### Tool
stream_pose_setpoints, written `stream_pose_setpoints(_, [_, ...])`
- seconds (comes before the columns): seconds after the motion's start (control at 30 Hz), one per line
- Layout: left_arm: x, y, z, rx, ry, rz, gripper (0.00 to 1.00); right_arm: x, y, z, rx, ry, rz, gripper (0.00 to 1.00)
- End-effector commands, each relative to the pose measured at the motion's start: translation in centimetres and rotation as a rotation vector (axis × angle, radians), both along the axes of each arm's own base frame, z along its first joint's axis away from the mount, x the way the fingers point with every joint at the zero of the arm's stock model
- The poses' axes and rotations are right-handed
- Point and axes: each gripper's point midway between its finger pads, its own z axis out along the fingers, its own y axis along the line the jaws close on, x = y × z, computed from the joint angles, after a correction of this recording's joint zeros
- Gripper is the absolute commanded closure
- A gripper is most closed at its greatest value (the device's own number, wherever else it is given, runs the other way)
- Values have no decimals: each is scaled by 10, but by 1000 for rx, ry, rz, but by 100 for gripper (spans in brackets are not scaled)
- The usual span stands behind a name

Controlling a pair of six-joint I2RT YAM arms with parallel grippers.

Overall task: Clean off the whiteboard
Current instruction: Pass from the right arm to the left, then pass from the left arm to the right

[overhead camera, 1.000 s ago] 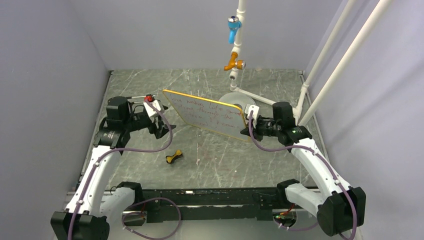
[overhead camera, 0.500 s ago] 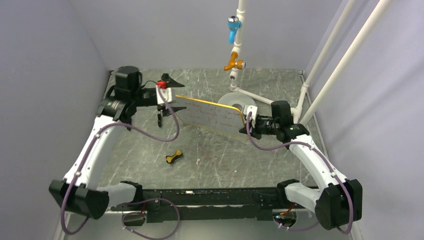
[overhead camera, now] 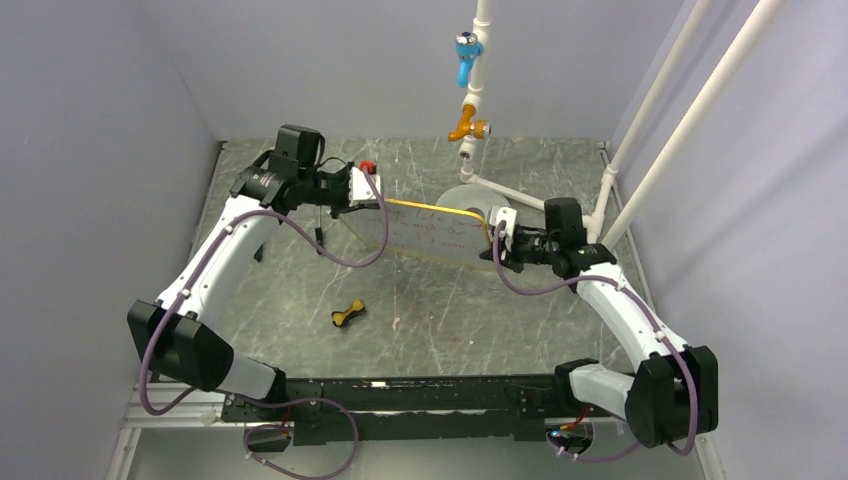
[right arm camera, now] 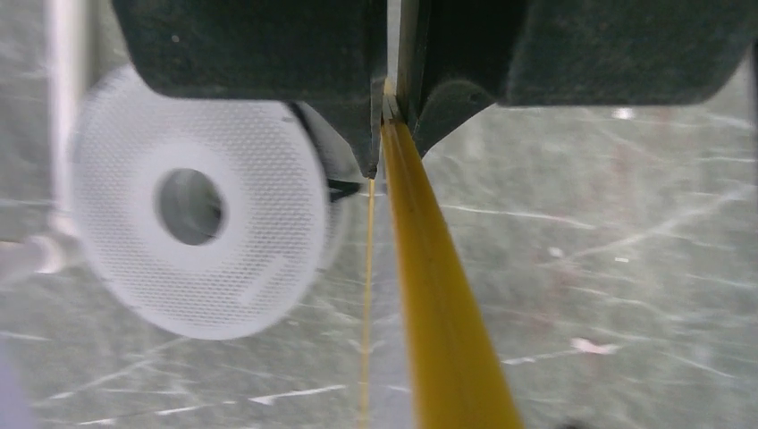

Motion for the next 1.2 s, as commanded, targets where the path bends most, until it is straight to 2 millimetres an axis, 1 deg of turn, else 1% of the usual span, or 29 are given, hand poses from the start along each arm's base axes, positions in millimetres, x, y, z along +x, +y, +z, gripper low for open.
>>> stream_pose_setpoints(0.0, [11, -4, -4, 57, -5, 3, 100, -23, -11, -35, -60, 183, -33, 100])
stream_pose_setpoints(0.03, [11, -4, -7, 66, 5, -7, 100, -23, -12, -35, -60, 184, -30, 100])
stream_pose_setpoints(0.07, [10, -4, -6, 68, 11, -8, 100, -23, -13, -33, -59, 183, -23, 94])
stream_pose_setpoints(0.1, [9, -4, -5, 67, 15, -10, 100, -23, -14, -32, -54, 184, -24, 80])
stream_pose_setpoints(0.13, [6, -5, -4, 61, 20, -21, 100, -21, -15, -29, -47, 182, -26, 69])
stream_pose_setpoints(0.17, [4, -6, -1, 54, 24, -28, 100, -20, -17, -26, -40, 185, -26, 61])
stream_pose_setpoints(0.2, [2, -7, 0, 49, 28, -35, 100, -18, -17, -22, -29, 188, -30, 56])
stream_pose_setpoints(0.23, [1, -8, 0, 44, 36, -38, 100, -16, -17, -18, -18, 190, -30, 52])
stream_pose_setpoints(0.33, [-1, -12, 0, 31, 65, -56, 100, -21, -12, -16, -4, 220, 22, 44])
stream_pose_setpoints(0.4, [-1, -15, 1, 17, 85, -67, 100, -24, -10, -15, 2, 244, 47, 37])
stream_pose_setpoints(0.47, [-1, -20, 0, 9, 106, -79, 100, -23, -7, -11, 21, 254, 57, 32])
stream_pose_setpoints(0.6, [1, -33, -9, 18, 166, -104, 100, -16, 5, 6, 103, 284, 78, 31])
stream_pose_setpoints(0.67, [3, -38, -16, 22, 205, -112, 100, -9, 9, 17, 147, 265, 88, 31])
stream_pose_setpoints(0.8, [4, -39, -22, 27, 229, -116, 100, 6, 11, 38, 246, 176, 88, 32])
stream_pose_setpoints(0.9, [0, -39, -25, 27, 230, -127, 100, 16, 8, 50, 315, 143, 65, 32])
stream_pose_setpoints(0.93, [0, -38, -26, 27, 232, -127, 100, 18, 7, 54, 336, 123, 81, 32])
stream_pose_setpoints(1.07, [0, -36, -27, 17, 241, -130, 100, 23, 5, 58, 351, 78, 114, 36])
stream_pose_setpoints(1.17, [2, -35, -27, 8, 245, -128, 100, 26, 7, 64, 352, 45, 143, 46])
